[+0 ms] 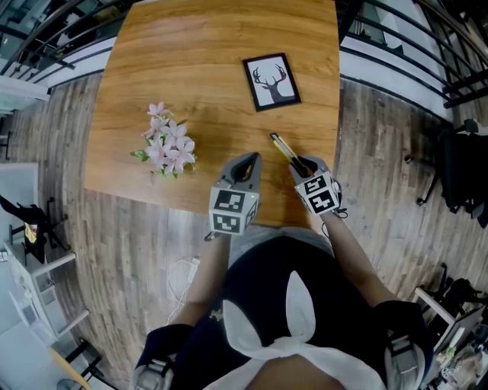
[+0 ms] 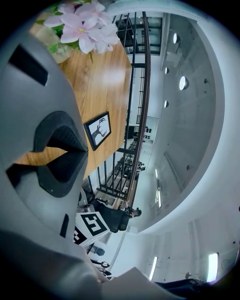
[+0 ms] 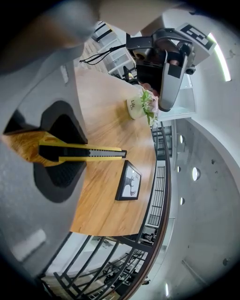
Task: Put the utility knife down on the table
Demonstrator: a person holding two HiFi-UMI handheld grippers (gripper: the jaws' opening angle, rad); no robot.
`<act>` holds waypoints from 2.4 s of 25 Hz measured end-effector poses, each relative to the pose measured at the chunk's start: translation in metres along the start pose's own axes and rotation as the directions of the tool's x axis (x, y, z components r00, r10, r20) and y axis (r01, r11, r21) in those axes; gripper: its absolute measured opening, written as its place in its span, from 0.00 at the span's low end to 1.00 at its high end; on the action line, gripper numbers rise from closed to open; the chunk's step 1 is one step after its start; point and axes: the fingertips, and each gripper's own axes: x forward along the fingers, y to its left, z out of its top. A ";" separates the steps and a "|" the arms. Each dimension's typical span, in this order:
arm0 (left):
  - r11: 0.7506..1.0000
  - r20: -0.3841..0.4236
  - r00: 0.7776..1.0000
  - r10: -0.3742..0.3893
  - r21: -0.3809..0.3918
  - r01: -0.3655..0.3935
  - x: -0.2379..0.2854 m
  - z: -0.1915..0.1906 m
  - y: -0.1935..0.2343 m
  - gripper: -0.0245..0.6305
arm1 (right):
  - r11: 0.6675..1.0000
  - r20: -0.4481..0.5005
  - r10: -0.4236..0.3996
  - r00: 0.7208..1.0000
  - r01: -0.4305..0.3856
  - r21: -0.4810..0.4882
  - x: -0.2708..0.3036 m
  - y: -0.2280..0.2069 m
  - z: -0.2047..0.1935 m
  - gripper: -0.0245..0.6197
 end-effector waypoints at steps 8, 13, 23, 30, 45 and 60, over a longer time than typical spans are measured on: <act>1.000 -0.012 1.000 0.001 -0.006 -0.001 0.001 -0.004 0.002 0.06 | 1.000 -0.025 0.009 1.000 -0.009 0.008 0.012 0.000 -0.007 0.21; 1.000 -0.016 1.000 -0.002 0.004 0.002 0.005 -0.004 0.002 0.06 | 1.000 -0.038 0.007 0.999 -0.006 0.008 0.017 -0.002 -0.011 0.21; 1.000 -0.028 1.000 -0.011 0.015 0.012 0.009 -0.004 -0.004 0.06 | 1.000 -0.075 0.005 0.997 -0.006 -0.009 0.024 -0.004 -0.024 0.22; 1.000 -0.034 0.999 -0.012 0.013 0.012 0.011 -0.006 -0.005 0.06 | 1.000 -0.078 0.020 0.997 -0.020 -0.003 0.026 -0.004 -0.026 0.22; 1.000 -0.024 1.000 -0.009 0.018 0.009 0.004 -0.005 -0.005 0.06 | 1.000 -0.090 0.027 0.996 -0.028 -0.001 0.026 -0.001 -0.027 0.29; 1.000 -0.009 1.000 -0.004 0.006 0.004 -0.001 0.001 -0.003 0.06 | 0.999 0.118 -0.034 0.992 0.034 0.003 -0.023 -0.010 0.038 0.29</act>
